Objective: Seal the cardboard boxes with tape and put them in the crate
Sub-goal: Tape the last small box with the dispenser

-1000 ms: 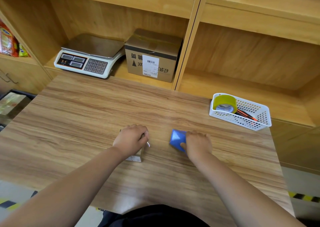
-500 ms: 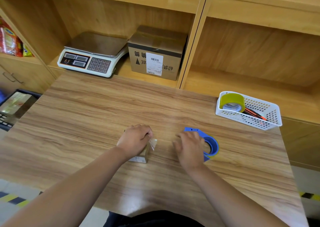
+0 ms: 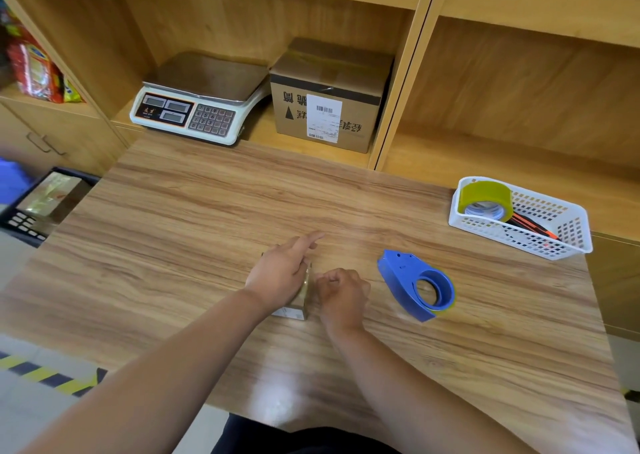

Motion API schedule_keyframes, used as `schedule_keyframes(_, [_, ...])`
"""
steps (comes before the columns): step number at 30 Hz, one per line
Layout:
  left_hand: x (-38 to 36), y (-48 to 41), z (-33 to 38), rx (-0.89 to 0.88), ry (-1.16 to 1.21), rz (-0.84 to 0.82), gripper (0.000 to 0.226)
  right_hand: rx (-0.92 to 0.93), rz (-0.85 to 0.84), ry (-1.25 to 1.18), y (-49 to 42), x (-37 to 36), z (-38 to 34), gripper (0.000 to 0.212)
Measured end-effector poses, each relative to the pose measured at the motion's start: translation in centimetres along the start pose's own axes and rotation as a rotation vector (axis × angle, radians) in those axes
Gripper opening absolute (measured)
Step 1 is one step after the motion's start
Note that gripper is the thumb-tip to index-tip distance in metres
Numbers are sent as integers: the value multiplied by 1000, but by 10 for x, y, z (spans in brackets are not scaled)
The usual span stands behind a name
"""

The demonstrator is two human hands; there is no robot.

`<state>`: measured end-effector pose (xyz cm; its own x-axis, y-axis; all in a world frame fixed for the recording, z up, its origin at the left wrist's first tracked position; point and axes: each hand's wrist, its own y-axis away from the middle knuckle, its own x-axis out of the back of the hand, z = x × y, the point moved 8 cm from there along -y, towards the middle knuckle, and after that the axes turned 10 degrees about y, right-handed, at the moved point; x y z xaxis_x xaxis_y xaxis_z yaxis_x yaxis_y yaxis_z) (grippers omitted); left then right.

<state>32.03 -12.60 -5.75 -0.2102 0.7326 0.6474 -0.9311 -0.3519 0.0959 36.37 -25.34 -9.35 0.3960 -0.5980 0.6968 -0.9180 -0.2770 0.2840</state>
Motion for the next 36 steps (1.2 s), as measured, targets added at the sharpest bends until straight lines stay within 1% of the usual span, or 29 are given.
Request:
schedule_keyframes(2, [0,0,-1,7,0,12,57,-13,21,19,2,-5,0,14])
schedule_keyframes(6, [-2,-1,-2,17,-11,7,59,2,61,60,10,-13,-4,19])
schedule_keyframes(10, [-3,-2,-4,34,-34,7,63,51,36,208,13,-20,-10,23])
schedule_keyframes(12, [-2,-1,-4,38,-23,8,63,60,37,213,13,-20,-11,23])
schedule_keyframes(14, [-2,0,-4,32,-13,10,62,46,10,250,12,-21,-9,28])
schedule_keyframes(17, [-2,2,-4,13,5,23,61,27,-83,332,12,-29,1,37])
schedule_keyframes(20, [4,3,-3,10,94,68,62,70,-105,266,9,-27,5,41])
schedule_keyframes(23, [12,2,-3,36,242,99,63,150,-46,69,2,-8,4,34])
schedule_keyframes(25, [22,0,-4,60,321,121,61,244,-33,5,-2,3,-2,31])
schedule_keyframes(27, [35,-1,-8,61,357,143,56,365,-81,25,-4,6,-11,36])
schedule_keyframes(29, [47,-1,-15,34,288,120,50,452,-163,75,-4,3,-20,57])
schedule_keyframes(30, [50,0,-21,24,216,80,51,487,-196,113,-4,1,-24,65])
schedule_keyframes(31, [51,2,-26,13,133,26,56,524,-222,155,-4,-1,-28,70])
schedule_keyframes(34, [43,8,-37,-66,-63,-123,77,596,-231,242,-4,-4,-37,70])
schedule_keyframes(36, [36,10,-44,-43,-69,-188,87,584,-196,241,-6,-1,-40,64])
